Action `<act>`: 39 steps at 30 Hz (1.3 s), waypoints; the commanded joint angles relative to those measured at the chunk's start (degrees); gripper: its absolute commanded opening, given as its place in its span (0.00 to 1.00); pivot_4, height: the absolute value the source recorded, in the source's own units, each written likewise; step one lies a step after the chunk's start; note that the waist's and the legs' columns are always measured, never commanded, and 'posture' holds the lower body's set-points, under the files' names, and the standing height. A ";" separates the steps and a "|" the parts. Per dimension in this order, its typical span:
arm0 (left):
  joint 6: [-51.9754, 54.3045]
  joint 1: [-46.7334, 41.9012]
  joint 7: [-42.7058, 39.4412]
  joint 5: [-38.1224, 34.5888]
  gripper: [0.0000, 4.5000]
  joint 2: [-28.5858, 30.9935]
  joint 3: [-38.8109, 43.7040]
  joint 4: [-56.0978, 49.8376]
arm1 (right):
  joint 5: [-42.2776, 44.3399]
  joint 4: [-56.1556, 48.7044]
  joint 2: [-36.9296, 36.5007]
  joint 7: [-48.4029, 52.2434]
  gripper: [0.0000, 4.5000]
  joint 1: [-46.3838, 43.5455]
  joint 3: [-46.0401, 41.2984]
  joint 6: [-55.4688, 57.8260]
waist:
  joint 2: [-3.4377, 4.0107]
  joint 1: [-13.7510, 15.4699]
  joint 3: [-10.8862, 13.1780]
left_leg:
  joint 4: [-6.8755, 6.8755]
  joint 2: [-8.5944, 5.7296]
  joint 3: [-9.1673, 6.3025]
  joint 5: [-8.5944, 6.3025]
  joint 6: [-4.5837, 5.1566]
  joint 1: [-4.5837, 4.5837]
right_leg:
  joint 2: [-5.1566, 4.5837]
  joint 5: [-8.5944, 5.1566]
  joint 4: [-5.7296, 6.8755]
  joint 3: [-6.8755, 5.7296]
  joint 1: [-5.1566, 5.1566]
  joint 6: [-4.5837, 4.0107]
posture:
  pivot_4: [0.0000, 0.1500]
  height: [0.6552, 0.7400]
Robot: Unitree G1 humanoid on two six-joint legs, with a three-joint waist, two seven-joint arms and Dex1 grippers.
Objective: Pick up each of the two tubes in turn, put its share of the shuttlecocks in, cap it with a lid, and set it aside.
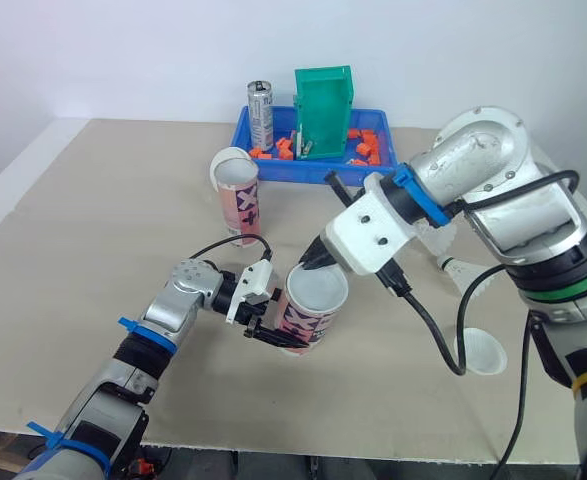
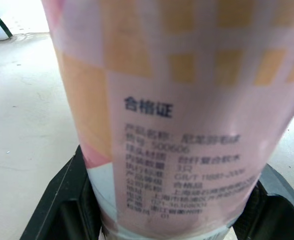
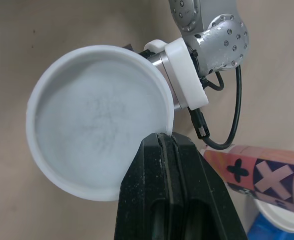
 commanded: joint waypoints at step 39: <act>1.83 1.79 -0.56 3.45 0.65 1.61 -1.99 2.29 | 5.20 3.74 2.36 2.45 0.02 4.23 -4.11 8.16 | -0.28 -0.18 -1.18 | -0.04 0.08 0.01 -0.18 0.07 0.68 | 0.04 -0.24 0.02 -0.02 0.37 -0.53 | 1.00 0.95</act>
